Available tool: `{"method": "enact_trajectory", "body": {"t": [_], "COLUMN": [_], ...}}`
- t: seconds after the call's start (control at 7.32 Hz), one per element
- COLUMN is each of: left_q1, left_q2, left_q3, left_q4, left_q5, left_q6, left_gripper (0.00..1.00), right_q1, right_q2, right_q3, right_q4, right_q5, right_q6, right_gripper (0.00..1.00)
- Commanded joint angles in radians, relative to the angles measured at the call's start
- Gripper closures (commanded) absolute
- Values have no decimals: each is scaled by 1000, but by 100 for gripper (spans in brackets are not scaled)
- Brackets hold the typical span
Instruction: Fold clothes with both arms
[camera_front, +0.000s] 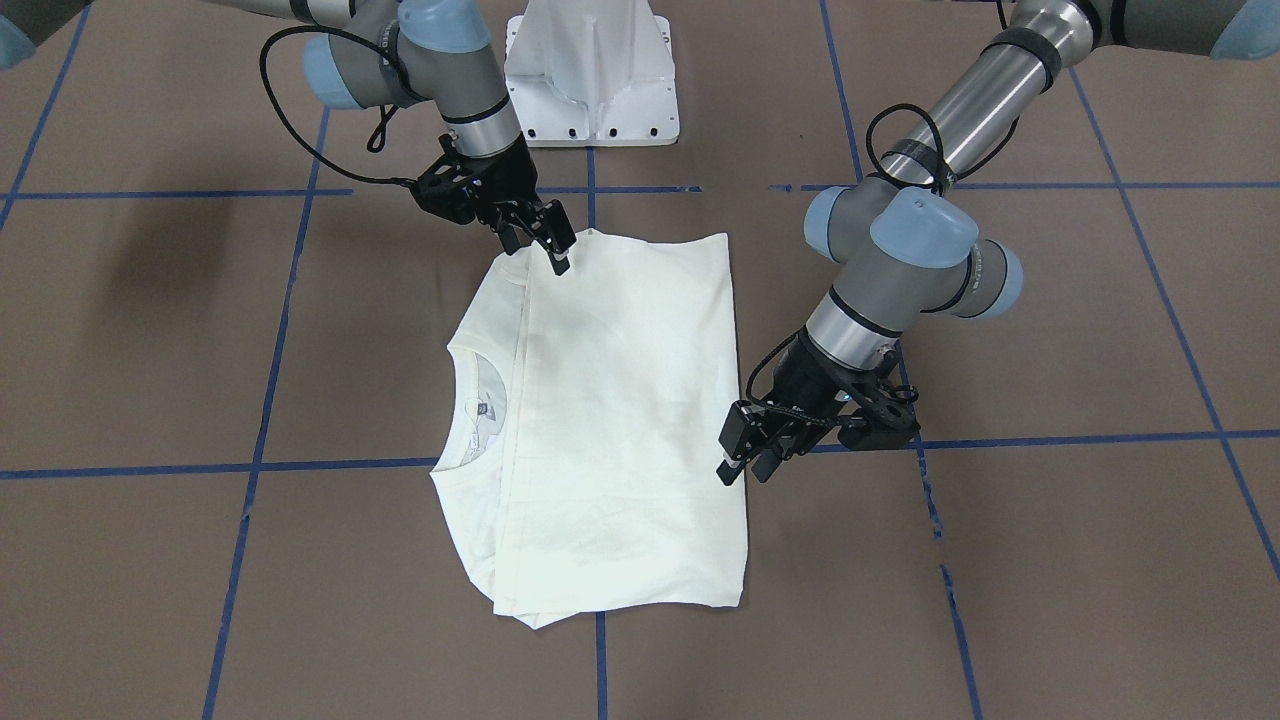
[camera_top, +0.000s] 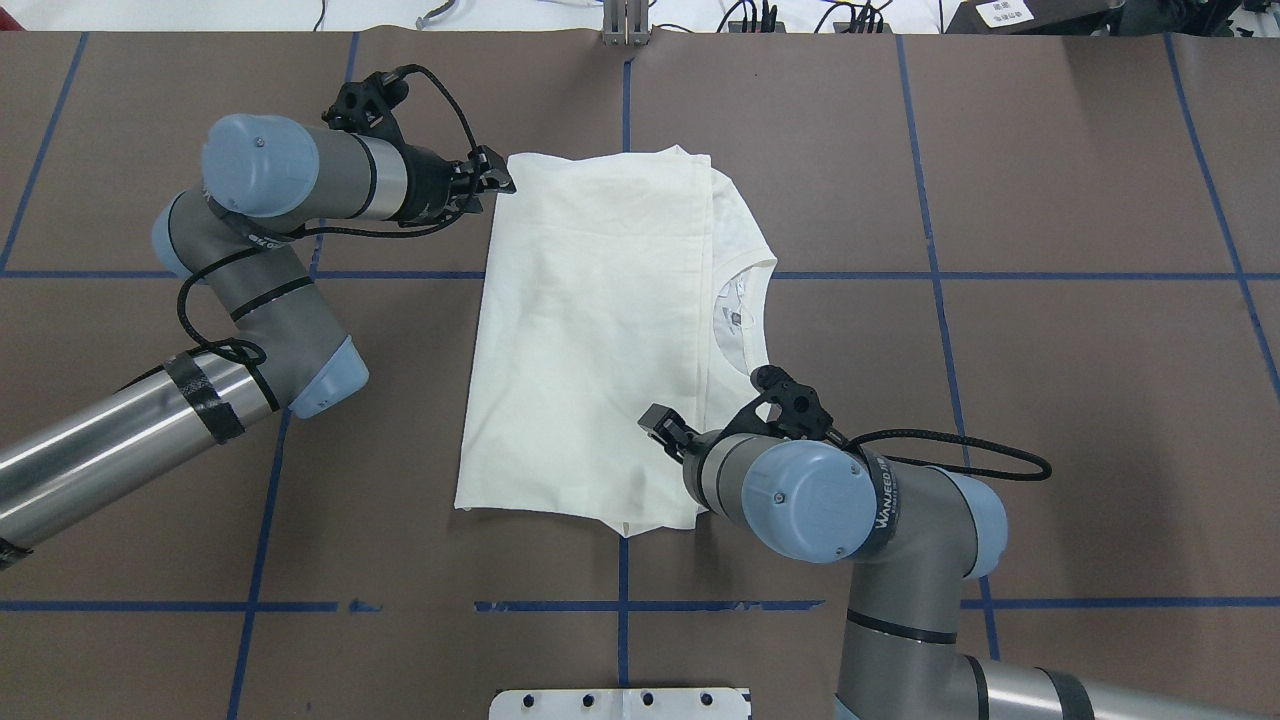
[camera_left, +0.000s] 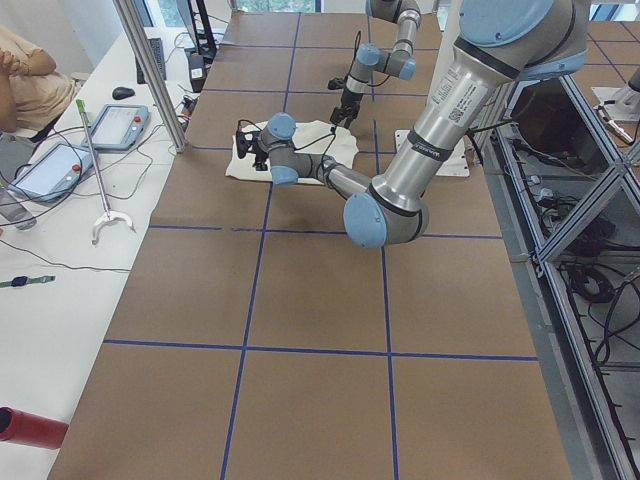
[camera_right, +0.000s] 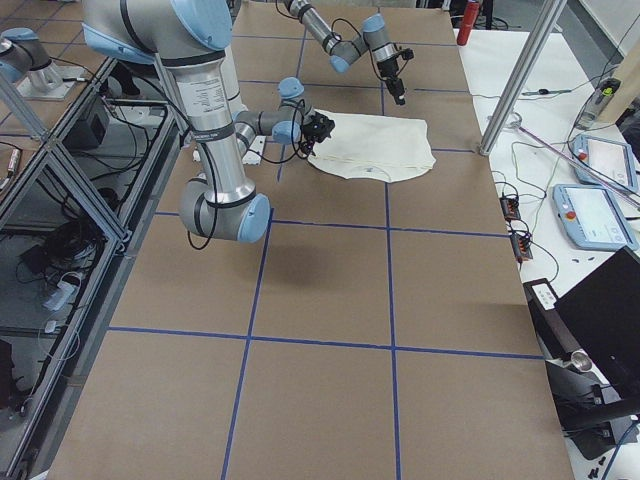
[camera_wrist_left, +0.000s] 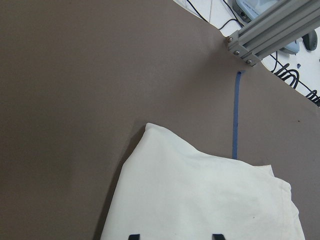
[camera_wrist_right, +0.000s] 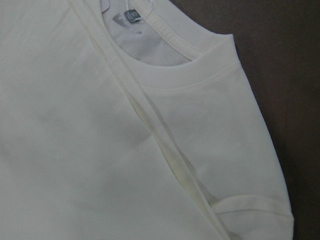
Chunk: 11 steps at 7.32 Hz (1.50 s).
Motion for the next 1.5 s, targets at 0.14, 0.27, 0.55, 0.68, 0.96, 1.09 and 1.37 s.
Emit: {"method": "enact_trajectory", "body": {"t": [0.14, 0.27, 0.55, 0.68, 0.96, 1.09, 1.37], "left_q1": [4, 4, 4, 4, 4, 4, 4], "left_q2": [0, 0, 0, 0, 0, 0, 6], "left_q3": [-1, -1, -1, 0, -1, -1, -3], "left_q4": [0, 0, 0, 0, 0, 0, -1], "left_q5": [1, 2, 1, 1, 1, 1, 2], "left_q6": [-2, -2, -2, -2, -2, -2, -2], "left_gripper": [42, 42, 42, 42, 42, 41, 41], "right_q1": [-41, -47, -51, -52, -52, -52, -53], "right_q2": [14, 14, 25, 24, 22, 25, 22], "right_q3": [-6, -8, -2, -3, -8, -8, -8], "right_q4": [-78, -78, -148, -148, -148, -148, -147], "right_q5": [0, 0, 0, 0, 0, 0, 0], "right_q6": [3, 3, 3, 3, 3, 3, 3], "right_gripper": [8, 12, 18, 24, 30, 35, 47]}}
